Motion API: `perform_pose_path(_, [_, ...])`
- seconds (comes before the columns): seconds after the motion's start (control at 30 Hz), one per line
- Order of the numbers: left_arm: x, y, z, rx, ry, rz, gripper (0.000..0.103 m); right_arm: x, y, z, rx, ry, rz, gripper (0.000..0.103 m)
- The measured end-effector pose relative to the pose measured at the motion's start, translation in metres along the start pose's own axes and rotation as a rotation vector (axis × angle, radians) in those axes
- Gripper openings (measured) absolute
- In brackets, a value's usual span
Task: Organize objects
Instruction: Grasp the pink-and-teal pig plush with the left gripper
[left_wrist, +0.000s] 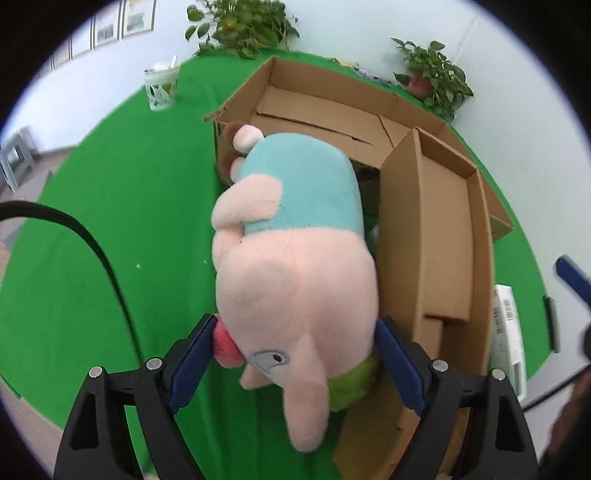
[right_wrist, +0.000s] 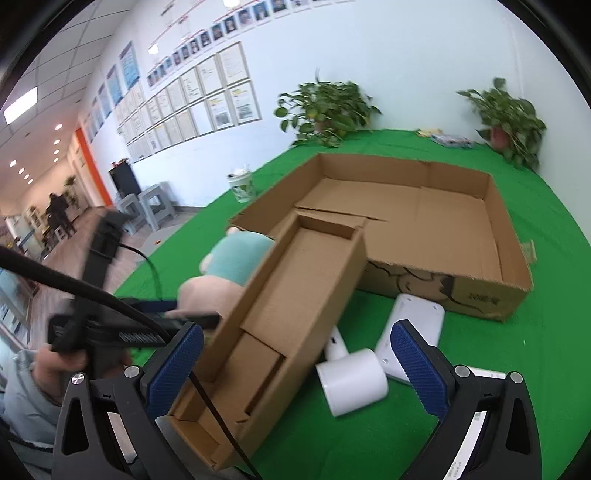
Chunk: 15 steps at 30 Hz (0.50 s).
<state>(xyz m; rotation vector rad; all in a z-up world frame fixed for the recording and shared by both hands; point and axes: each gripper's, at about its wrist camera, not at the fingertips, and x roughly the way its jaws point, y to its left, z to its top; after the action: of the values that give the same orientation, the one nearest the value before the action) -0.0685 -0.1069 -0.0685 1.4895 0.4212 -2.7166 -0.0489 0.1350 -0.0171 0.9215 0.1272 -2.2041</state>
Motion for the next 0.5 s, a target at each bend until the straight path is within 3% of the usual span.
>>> perform_pose_path(0.17, [-0.006, 0.019, -0.003, -0.032, -0.040, -0.074, 0.068, -0.004, 0.048, 0.023, -0.182, 0.003, 0.072, 0.102])
perform_pose_path(0.27, [-0.012, 0.030, -0.006, -0.070, -0.052, -0.097, 0.062, -0.005, 0.083, 0.034, -0.294, 0.027, 0.173, 0.102])
perform_pose_path(0.4, [-0.031, 0.053, -0.020, -0.106, -0.077, -0.080, 0.061, 0.002, 0.109, 0.054, -0.287, 0.049, 0.415, 0.102])
perform_pose_path(0.5, [-0.042, 0.067, -0.034, -0.101, -0.088, -0.094, 0.061, 0.036, 0.103, 0.063, -0.252, 0.095, 0.449, 0.102])
